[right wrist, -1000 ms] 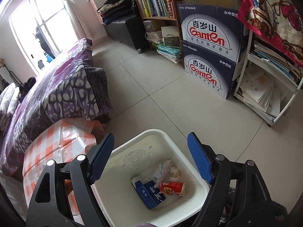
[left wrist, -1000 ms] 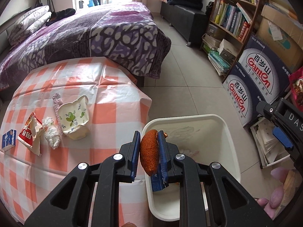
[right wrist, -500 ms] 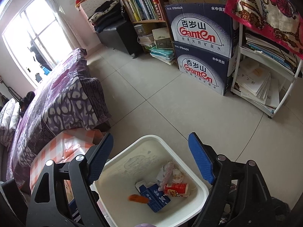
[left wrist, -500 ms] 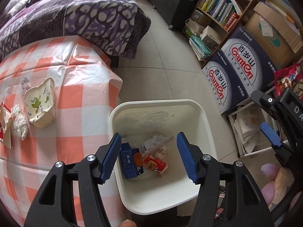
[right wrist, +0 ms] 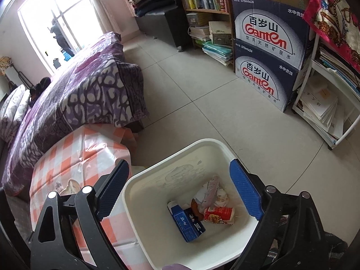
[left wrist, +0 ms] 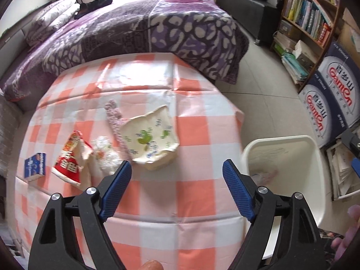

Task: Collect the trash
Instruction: 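Grasp the red noodle cup with the left gripper while right gripper grasps the white green-printed paper cup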

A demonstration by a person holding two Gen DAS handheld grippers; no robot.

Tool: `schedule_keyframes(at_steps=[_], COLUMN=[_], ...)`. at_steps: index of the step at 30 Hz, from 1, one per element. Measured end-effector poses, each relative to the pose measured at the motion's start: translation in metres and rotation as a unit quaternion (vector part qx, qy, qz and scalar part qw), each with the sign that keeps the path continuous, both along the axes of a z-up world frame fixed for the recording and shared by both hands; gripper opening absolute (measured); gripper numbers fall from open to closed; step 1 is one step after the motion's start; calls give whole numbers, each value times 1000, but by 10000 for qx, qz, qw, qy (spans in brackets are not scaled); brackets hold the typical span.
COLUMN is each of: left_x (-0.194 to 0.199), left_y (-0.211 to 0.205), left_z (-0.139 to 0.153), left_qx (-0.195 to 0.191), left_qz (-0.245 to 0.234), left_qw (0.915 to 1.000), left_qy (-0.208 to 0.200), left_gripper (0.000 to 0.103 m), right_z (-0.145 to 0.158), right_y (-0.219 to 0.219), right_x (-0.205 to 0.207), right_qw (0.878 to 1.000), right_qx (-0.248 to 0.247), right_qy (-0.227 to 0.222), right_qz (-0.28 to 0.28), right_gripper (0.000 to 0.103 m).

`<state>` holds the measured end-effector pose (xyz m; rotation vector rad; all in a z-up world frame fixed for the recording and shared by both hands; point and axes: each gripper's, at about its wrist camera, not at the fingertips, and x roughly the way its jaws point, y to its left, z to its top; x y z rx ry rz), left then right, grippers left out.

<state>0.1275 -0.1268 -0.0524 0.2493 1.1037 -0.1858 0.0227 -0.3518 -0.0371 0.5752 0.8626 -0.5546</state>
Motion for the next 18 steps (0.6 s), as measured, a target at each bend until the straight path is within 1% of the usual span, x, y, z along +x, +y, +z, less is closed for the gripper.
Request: schedule_keyframes(at_steps=[2,4,10,14,16,17,18], left_x=[11,22,52,67,69,69,67], left_y=[20,40,91,121,135,142,147], left_z=[-2,-3,-20,-40,-46,-47,-47], left_qx=[238,374,895,1027,975,891,769], left_qz=[148,319,727,930,1025,1042,1019], left_qw=[9996,9988,9932,9895,9888,9894,9906], left_qy=[-31,-21,133,407,484,485,494], left_gripper=[84,89,89,89,88,86,70], right_z=[-3,-7,-17,-24,-27,-29,-32], right_y=[9,19,46,62,71,76,81], right_x=[6,12,27,37,43,47,52], right_qw=[9998,9994,9961,9930,9909,9895,9879], right_qx=[0,-6,-37,-14,-11,-8,6], right_qy=[88,186,463,618,686,730,772], right_qz=[155,306,754,1002,1158,1251,1348], right_gripper=[90,90,92,92,92,92,92])
